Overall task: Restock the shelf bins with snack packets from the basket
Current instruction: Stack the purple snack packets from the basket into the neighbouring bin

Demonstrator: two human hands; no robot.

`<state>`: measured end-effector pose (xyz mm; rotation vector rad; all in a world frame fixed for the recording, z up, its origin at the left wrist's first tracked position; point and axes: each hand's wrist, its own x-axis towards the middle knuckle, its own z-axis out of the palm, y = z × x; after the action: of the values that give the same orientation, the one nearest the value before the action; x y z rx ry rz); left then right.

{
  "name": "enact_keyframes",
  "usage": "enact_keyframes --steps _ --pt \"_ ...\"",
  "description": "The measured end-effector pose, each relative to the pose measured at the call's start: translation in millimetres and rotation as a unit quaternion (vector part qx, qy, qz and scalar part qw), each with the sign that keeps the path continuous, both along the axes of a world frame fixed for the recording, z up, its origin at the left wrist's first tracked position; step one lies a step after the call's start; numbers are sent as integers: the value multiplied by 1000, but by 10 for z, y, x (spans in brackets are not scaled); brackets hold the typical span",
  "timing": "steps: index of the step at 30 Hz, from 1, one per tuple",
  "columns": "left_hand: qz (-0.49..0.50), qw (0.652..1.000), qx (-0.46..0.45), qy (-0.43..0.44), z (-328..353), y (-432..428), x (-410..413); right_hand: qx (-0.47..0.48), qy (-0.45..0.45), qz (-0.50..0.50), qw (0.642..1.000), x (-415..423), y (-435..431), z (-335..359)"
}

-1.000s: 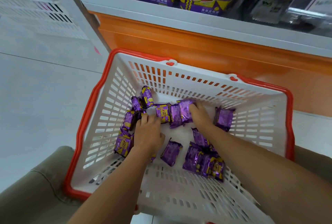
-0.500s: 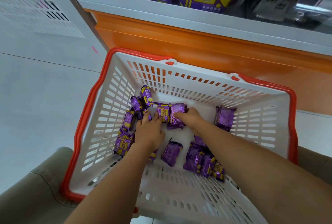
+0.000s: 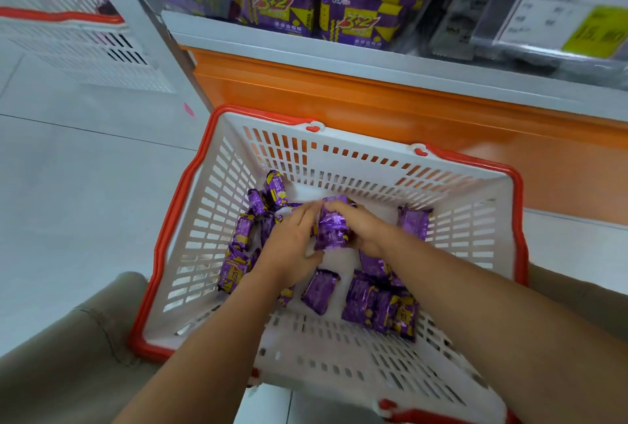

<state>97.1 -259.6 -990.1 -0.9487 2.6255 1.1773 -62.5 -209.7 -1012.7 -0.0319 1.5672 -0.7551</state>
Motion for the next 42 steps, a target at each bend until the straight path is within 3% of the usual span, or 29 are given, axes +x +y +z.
enact_keyframes --steps 4,12,19,29,34,42 --pt "3 998 -38 48 221 75 -52 -18 -41 34 998 -46 21 439" --pt "61 979 -180 76 928 217 -23 -61 1 70 996 15 127 1331" --pt "220 966 -41 130 1544 211 198 -169 -28 164 971 130 344 1845" --pt "305 908 114 263 1930 175 408 -309 19 46 950 385 368 2038" --pt "353 860 195 313 2016 153 400 -365 99 21 926 358 365 2124" --pt "381 845 273 258 2194 8 263 -344 134 177 912 196 243 2460"
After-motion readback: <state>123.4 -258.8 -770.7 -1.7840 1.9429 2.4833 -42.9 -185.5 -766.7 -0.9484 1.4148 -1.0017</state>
